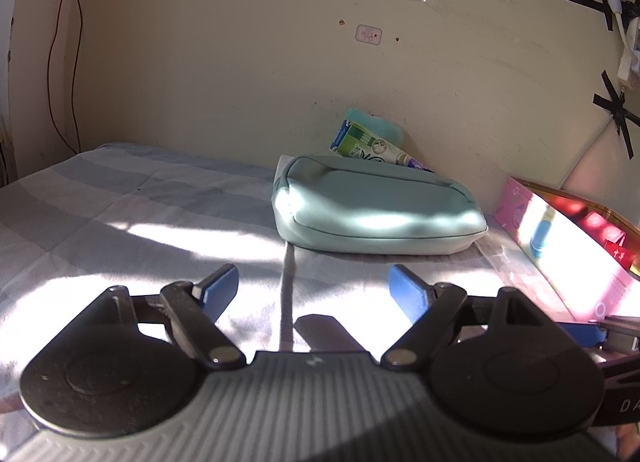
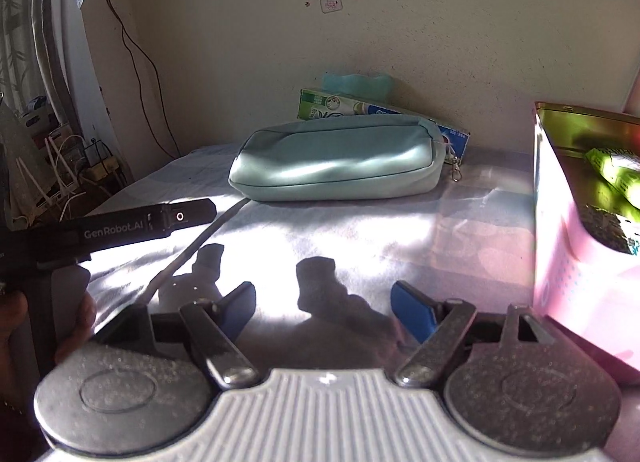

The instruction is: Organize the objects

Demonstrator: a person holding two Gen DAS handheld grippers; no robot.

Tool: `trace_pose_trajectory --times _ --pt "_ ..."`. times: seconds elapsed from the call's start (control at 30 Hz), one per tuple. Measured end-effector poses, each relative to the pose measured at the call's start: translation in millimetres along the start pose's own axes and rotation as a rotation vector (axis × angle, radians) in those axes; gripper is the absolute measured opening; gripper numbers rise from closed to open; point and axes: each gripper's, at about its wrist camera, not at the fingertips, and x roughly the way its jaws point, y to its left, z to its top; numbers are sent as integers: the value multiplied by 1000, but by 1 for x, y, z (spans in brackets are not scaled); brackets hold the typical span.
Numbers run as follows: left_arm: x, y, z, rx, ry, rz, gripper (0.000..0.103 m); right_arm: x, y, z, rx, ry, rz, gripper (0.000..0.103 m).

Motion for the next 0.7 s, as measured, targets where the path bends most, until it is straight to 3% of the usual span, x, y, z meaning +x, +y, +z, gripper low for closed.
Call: trace_pose_trajectory --times 0.7 --pt "2 0 0 -3 9 -5 85 -2 1 0 2 -1 0 79"
